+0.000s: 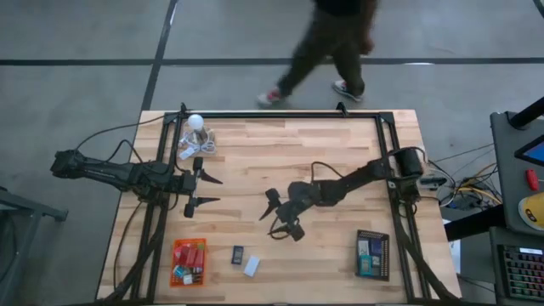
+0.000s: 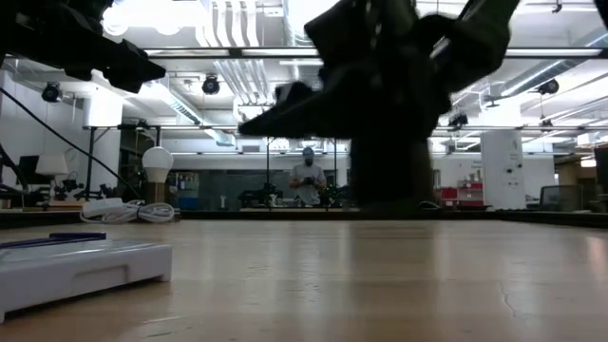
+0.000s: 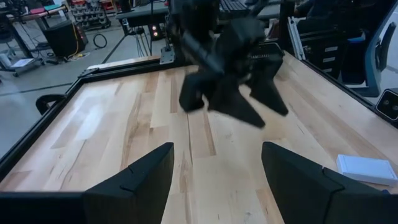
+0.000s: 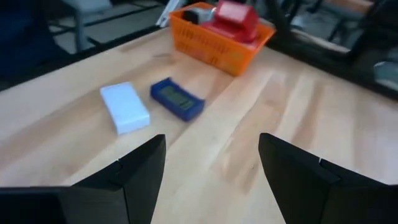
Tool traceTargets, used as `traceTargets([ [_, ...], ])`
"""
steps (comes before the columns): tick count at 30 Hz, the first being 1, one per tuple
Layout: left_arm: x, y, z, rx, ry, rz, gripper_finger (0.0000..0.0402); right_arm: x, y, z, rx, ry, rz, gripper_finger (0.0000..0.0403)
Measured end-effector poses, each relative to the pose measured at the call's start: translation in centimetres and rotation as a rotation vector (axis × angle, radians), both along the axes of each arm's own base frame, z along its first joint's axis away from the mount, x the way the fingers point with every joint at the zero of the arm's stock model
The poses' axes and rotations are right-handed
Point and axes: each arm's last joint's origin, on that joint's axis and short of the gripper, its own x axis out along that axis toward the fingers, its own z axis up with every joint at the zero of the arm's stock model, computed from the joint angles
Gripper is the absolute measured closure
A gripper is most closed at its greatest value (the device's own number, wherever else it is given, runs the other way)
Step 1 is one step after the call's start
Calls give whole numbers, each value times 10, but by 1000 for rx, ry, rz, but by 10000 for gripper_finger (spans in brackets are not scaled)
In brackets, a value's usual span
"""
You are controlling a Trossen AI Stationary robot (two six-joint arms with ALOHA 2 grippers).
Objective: Pick & Place Office items
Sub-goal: Put the white digital clock into the black bin
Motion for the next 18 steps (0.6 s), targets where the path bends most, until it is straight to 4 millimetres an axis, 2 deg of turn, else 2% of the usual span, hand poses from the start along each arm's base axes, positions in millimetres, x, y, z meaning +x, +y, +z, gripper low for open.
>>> traceTargets([
  [8, 0, 0, 0, 0, 1, 0, 154, 25, -12, -45, 143, 54, 106, 151],
  [18, 0, 0, 0, 0, 2, 0, 154, 58, -11, -75, 268, 99, 303, 154],
])
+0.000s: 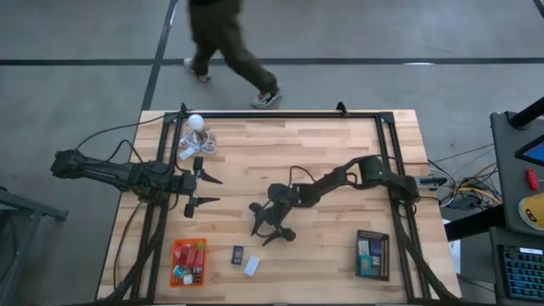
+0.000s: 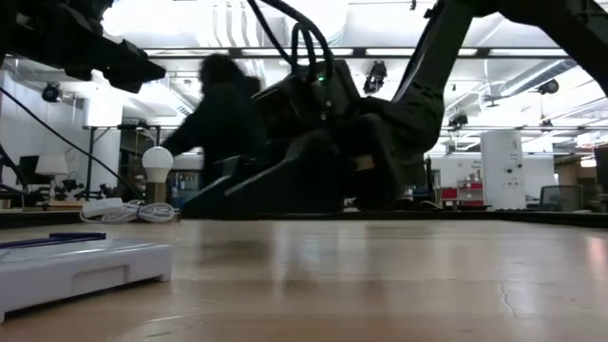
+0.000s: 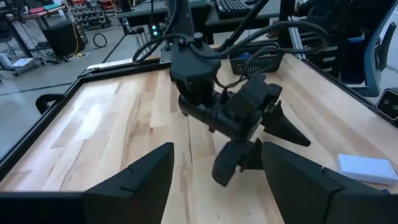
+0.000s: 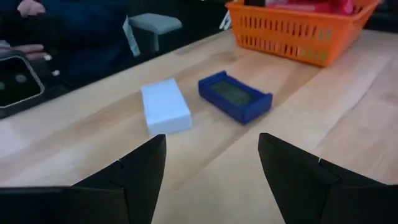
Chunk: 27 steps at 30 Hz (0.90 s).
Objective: Pick & Place Office items
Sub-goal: Put the white digital clock into the black bin
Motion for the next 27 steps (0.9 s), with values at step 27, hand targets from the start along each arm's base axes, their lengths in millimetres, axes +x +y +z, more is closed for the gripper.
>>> traceTargets([
  [27, 0, 0, 0, 0, 1, 0, 154, 10, 41, -8, -143, -95, 39, 154],
])
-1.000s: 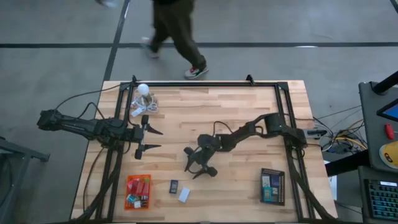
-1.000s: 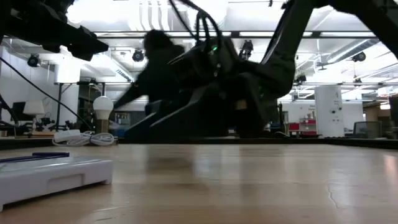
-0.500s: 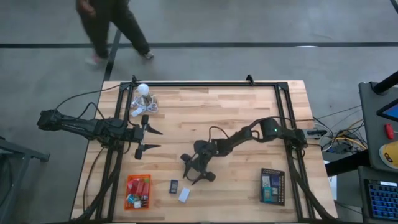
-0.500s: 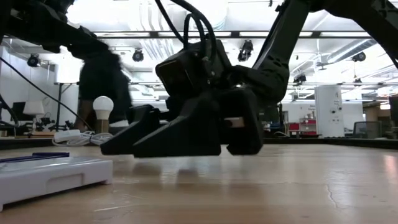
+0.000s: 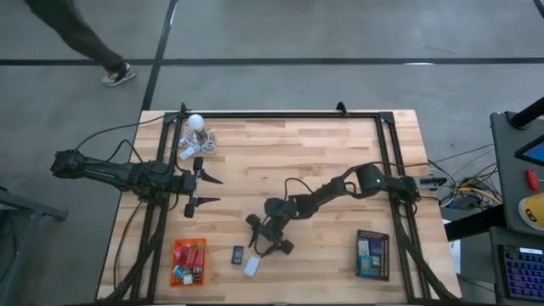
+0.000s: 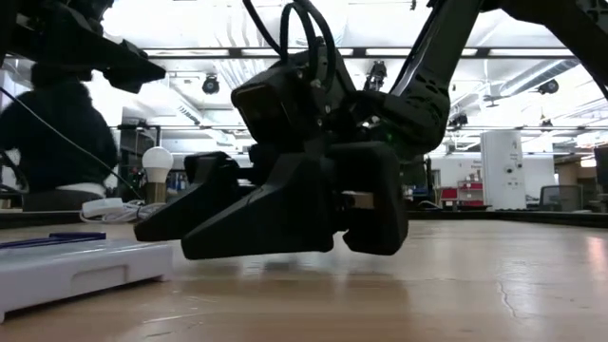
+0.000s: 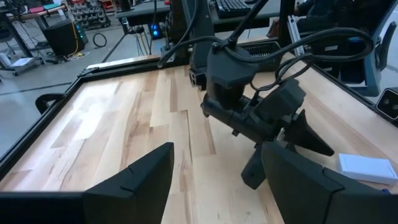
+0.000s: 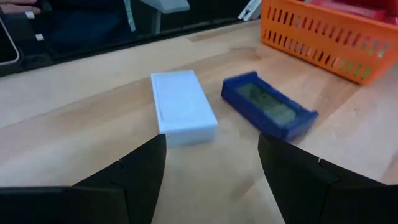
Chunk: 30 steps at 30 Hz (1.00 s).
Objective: Pick & Place Office items
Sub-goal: Put the white digital clock into the black bin
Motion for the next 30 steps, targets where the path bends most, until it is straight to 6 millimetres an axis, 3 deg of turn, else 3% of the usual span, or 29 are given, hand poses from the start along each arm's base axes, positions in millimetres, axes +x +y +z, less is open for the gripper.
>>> traceTargets([
  [8, 0, 0, 0, 0, 0, 0, 154, 2, 20, 4, -33, 9, 57, 154],
  [19, 0, 0, 0, 0, 0, 0, 154, 8, 24, 9, -53, -4, 40, 154],
  [30, 0, 0, 0, 0, 2, -1, 154, 22, 30, -7, 20, 53, 73, 154],
])
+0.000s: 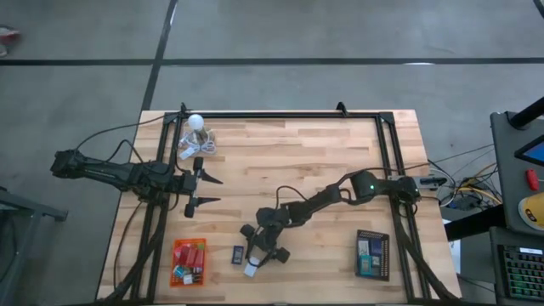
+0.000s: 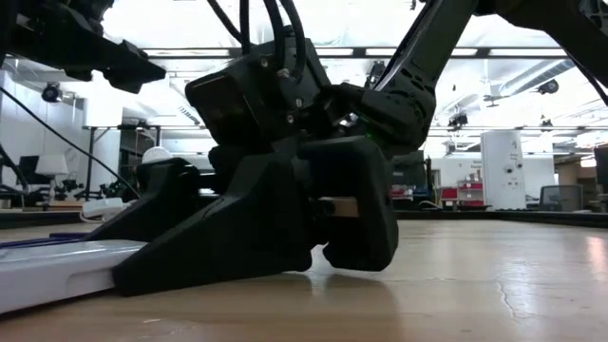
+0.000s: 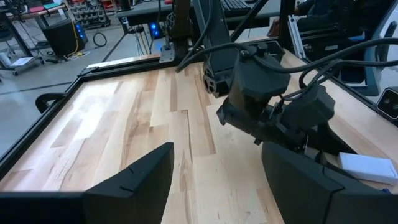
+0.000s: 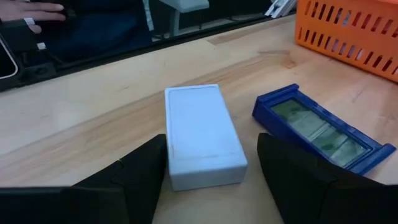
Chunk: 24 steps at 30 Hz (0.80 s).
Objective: Pick & Place Office items
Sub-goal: Put the white digital clock into the black bin
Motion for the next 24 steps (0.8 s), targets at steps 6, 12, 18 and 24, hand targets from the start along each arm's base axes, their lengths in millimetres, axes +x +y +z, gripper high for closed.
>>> traceTargets([
  [6, 0, 0, 0, 0, 0, 0, 154, 0, 0, 0, 0, 1, 0, 158],
  [12, 0, 0, 0, 0, 0, 0, 154, 0, 1, -1, -9, -13, 12, 192],
  [18, 0, 0, 0, 0, 0, 1, 154, -1, 1, -1, -4, -11, 22, 237],
  [24, 0, 0, 0, 0, 1, 0, 154, -1, 1, -1, -2, -11, 27, 249],
])
